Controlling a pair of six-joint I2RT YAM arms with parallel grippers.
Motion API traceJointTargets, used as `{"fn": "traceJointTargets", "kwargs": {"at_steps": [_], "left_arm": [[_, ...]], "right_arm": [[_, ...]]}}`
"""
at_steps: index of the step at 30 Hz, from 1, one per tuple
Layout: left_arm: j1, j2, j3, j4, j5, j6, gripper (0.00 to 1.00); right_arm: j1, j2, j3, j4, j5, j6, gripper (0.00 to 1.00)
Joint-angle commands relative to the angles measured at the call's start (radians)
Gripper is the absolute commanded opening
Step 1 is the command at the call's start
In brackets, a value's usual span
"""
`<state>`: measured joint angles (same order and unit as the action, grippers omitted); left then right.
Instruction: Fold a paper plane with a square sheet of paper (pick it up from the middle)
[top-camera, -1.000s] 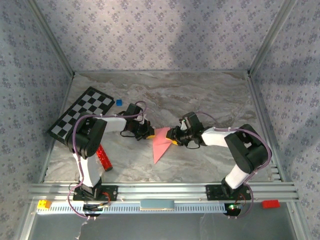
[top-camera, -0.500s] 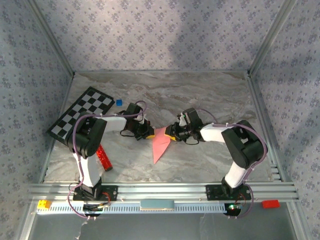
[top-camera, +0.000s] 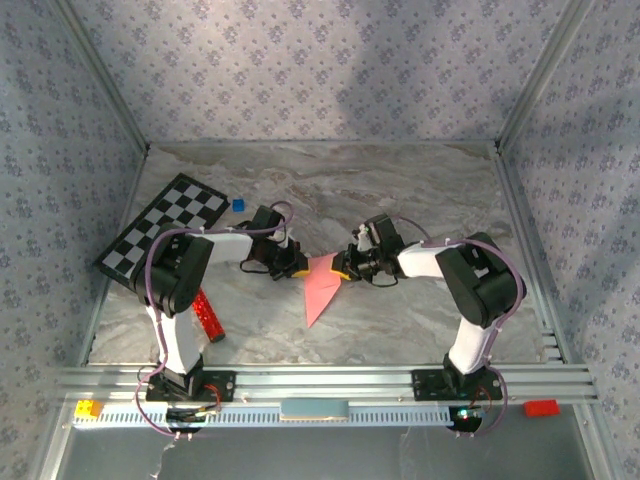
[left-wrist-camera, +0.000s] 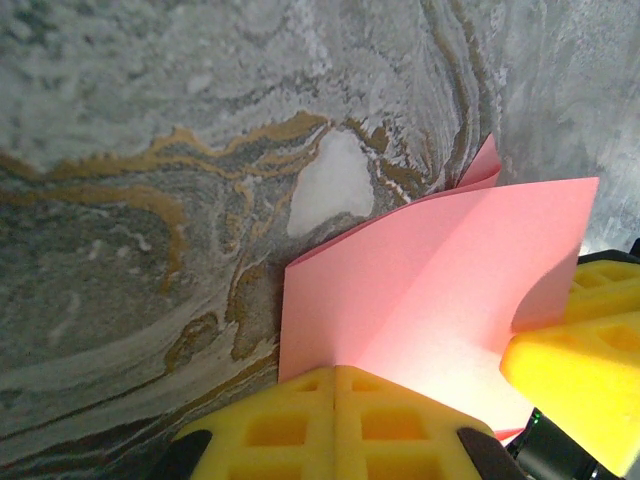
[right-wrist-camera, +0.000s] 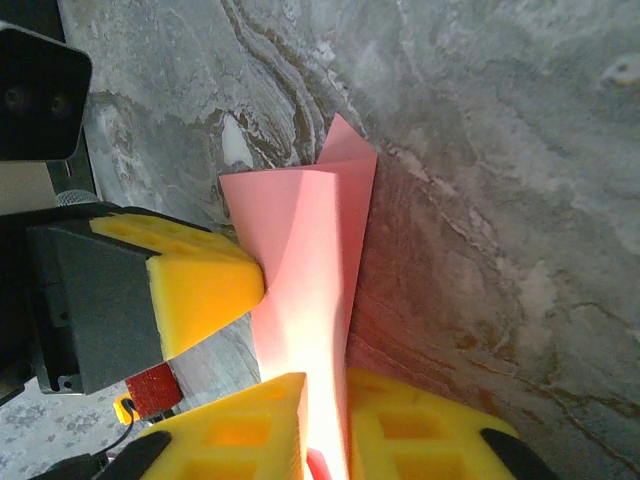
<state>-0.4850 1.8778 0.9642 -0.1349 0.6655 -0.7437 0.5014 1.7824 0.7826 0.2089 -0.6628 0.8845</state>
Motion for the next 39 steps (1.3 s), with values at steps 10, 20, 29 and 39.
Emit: {"fn": "traceJointTargets", "kwargs": {"at_steps": [10, 20, 29, 39], "left_arm": [[0.002, -0.143, -0.042, -0.002, -0.059, 0.065, 0.31], [-0.183, -0.297, -0.036, -0.113, -0.325, 0.307, 0.39], [-0.458, -0.345, -0.079, -0.134, -0.644, 0.432, 0.43], [-0.596, -0.289, -0.07, -0.136, -0.877, 0.461, 0.47]], "right_arm": [[-0.02, -0.103, -0.06, 0.011, 0.093, 0.098, 0.01], [-0.024, -0.252, -0.19, 0.108, 0.254, 0.355, 0.01], [-0.022, -0.267, -0.201, 0.109, 0.264, 0.406, 0.01], [-0.021, -0.265, -0.197, 0.098, 0.267, 0.407, 0.02]]}}
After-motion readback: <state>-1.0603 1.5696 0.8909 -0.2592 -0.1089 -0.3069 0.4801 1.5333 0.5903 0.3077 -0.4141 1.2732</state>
